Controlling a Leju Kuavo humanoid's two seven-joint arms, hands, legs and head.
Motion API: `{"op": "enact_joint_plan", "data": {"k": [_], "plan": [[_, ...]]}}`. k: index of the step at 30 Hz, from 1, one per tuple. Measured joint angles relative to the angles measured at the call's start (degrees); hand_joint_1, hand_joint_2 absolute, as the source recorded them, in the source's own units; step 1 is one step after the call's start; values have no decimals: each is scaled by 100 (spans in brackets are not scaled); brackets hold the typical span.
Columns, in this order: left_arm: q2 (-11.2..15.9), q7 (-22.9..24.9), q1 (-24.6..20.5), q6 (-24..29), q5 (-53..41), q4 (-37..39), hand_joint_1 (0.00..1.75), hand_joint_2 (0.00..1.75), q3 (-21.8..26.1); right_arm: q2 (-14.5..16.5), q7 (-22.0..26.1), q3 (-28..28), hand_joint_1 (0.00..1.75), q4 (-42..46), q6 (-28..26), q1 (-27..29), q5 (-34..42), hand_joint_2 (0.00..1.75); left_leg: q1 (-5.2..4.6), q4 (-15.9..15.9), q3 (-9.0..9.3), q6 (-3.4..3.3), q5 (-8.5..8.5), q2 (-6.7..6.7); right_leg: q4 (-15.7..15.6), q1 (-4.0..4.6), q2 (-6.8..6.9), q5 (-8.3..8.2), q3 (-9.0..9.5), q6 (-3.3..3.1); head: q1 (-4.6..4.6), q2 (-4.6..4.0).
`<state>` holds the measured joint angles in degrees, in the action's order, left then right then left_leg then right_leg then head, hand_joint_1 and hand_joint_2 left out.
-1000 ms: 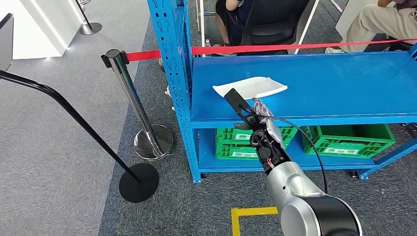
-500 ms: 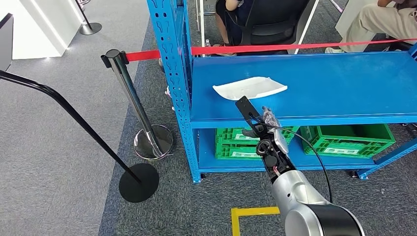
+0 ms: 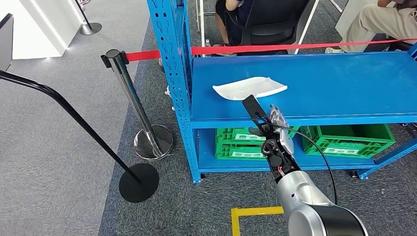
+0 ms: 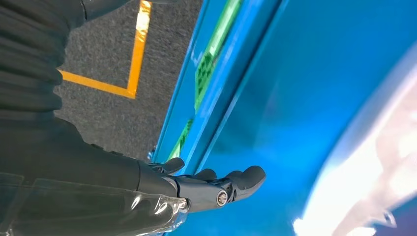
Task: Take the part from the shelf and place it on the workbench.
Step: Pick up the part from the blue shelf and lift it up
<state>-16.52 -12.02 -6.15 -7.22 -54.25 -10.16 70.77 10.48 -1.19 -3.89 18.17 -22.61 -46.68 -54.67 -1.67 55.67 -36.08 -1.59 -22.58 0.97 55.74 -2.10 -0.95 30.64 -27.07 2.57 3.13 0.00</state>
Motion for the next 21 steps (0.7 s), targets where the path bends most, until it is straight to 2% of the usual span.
{"op": "enact_joint_plan", "data": {"k": [14, 21], "plan": [[-3, 0, 0, 6, -11, 0, 0, 0, -2, -13, -56, 118, 0, 83, 125, -584, -254, 175, 0, 0, 0, 0, 0, 1, 0, 0, 2, 0, 5, 0, 0, 0], [-32, 29, 0, 62, -6, 0, 0, 0, -1, 71, -91, 197, 0, 83, 215, -666, -273, 175, 0, 0, 0, 0, 0, 1, 0, 1, 2, 0, 7, 0, 0, 0]]}}
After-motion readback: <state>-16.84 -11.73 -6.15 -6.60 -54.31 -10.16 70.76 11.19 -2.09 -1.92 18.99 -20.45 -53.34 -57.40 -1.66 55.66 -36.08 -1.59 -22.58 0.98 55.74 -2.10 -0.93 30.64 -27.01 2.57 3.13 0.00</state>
